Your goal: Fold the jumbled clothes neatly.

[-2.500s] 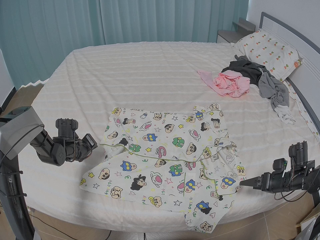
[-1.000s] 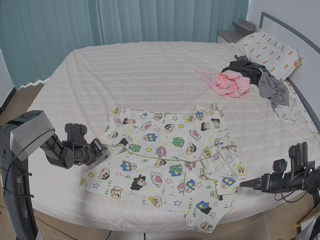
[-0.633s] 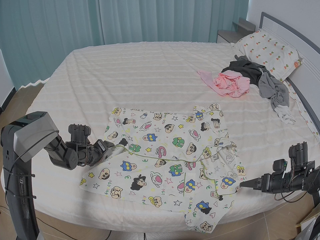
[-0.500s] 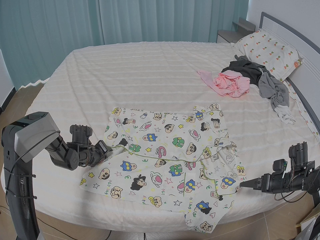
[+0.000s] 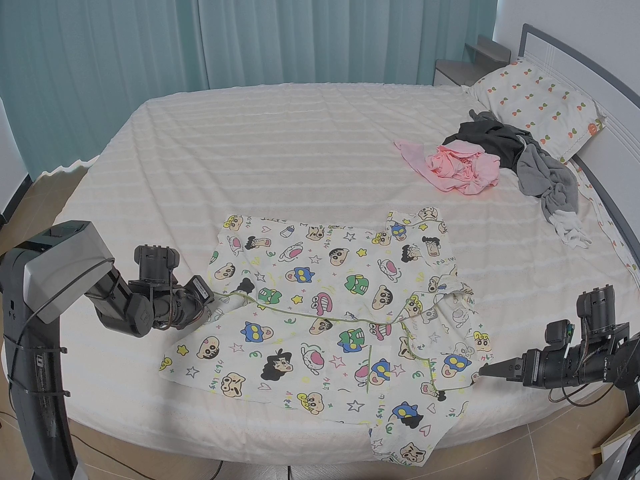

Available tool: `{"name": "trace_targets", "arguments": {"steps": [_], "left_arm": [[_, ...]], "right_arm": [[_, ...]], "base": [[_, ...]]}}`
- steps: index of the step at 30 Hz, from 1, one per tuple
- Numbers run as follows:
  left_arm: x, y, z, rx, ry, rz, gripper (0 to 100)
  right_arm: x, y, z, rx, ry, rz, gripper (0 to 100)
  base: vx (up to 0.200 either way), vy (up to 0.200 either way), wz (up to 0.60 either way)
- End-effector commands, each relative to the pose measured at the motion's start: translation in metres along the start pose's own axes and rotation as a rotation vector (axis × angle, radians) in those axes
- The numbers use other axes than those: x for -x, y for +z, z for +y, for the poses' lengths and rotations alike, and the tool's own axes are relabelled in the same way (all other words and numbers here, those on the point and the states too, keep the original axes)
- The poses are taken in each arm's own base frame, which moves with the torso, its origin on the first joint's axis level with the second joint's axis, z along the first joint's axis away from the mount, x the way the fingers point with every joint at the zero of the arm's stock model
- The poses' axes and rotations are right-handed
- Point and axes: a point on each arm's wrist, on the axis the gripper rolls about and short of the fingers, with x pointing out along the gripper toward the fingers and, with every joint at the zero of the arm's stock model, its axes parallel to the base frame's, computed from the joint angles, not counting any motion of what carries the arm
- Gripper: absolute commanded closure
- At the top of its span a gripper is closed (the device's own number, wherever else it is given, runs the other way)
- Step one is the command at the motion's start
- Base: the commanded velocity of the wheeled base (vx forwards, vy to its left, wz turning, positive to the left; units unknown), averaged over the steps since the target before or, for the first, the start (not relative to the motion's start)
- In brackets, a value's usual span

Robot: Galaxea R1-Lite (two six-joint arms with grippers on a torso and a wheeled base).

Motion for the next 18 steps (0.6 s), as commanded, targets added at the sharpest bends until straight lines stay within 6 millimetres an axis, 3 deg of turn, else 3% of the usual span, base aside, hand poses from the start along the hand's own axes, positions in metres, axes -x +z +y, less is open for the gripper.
{"name": "trace_targets", "arguments": {"steps": [1, 18], "left_arm": [[0.009, 0.013, -0.004, -0.045, -0.011, -0.042, 100], [0.012, 0.043, 0.006, -0.211, 0.074, -0.074, 100]], "right_arm": [[0.000, 0.000, 0.000, 0.001, 0.001, 0.001, 0], [-0.001, 0.000, 0.000, -0.001, 0.000, 0.004, 0]], "base": [[0.000, 0.000, 0.00], [0.000, 0.000, 0.00]]}}
